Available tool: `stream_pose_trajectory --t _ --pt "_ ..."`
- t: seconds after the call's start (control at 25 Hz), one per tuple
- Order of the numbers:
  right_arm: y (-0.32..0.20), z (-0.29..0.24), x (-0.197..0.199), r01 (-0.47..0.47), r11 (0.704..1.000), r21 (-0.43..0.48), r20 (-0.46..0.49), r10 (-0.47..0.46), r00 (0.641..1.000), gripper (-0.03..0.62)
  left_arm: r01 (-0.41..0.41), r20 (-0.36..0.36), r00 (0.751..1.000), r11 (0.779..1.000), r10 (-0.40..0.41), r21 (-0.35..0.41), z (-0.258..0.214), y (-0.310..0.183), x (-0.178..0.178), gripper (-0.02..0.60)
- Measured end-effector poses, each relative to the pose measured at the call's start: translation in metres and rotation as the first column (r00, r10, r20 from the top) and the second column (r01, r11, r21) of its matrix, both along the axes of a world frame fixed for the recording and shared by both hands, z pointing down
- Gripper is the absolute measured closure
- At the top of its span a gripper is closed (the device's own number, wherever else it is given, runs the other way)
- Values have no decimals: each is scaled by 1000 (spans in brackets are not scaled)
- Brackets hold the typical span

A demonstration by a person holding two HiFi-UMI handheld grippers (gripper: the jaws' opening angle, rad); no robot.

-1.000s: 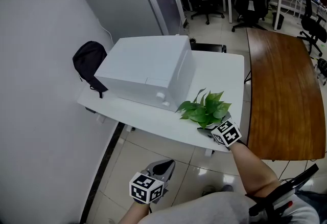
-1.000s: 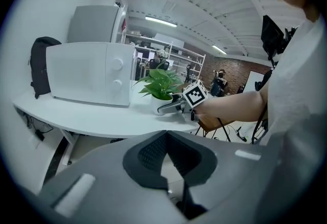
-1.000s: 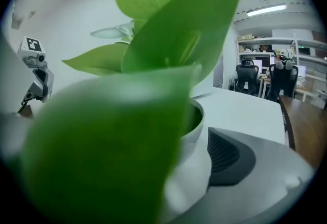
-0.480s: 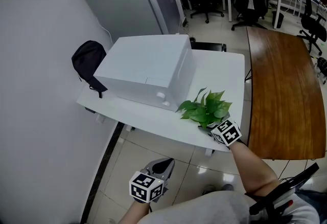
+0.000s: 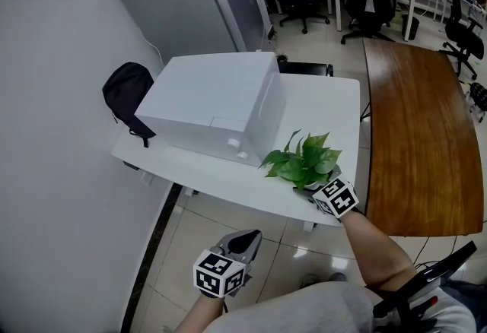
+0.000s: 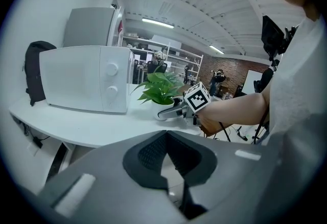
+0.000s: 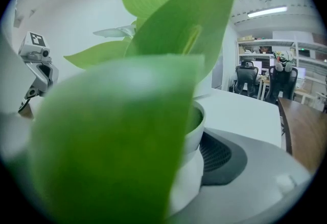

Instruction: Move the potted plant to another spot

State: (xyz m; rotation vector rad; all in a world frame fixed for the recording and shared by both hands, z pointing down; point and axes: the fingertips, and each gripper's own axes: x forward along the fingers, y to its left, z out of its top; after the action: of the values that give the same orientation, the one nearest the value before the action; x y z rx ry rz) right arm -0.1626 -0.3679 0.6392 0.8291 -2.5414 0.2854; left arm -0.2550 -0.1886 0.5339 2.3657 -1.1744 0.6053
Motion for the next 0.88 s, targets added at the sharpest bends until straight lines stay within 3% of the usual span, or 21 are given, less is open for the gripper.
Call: stream_pose_trajectory --t 0.2,0.52,0.68,0.88 --pt "2 -7 13 -12 1000 6 17 11 1000 137 -20 -3 1000 1000 20 4 -1 -7 16 584" --pt "-1 -29 71 -83 996 27 37 82 996 137 -103 -16 995 995 104 15 -5 -28 69 584" --pt "-4 -34 124 -154 987 37 39 152 988 137 -175 -26 984 984 175 19 -2 -38 112 584" --pt "0 -40 214 -280 959 47 27 279 960 137 -290 -37 956 957 291 26 -2 -48 178 584"
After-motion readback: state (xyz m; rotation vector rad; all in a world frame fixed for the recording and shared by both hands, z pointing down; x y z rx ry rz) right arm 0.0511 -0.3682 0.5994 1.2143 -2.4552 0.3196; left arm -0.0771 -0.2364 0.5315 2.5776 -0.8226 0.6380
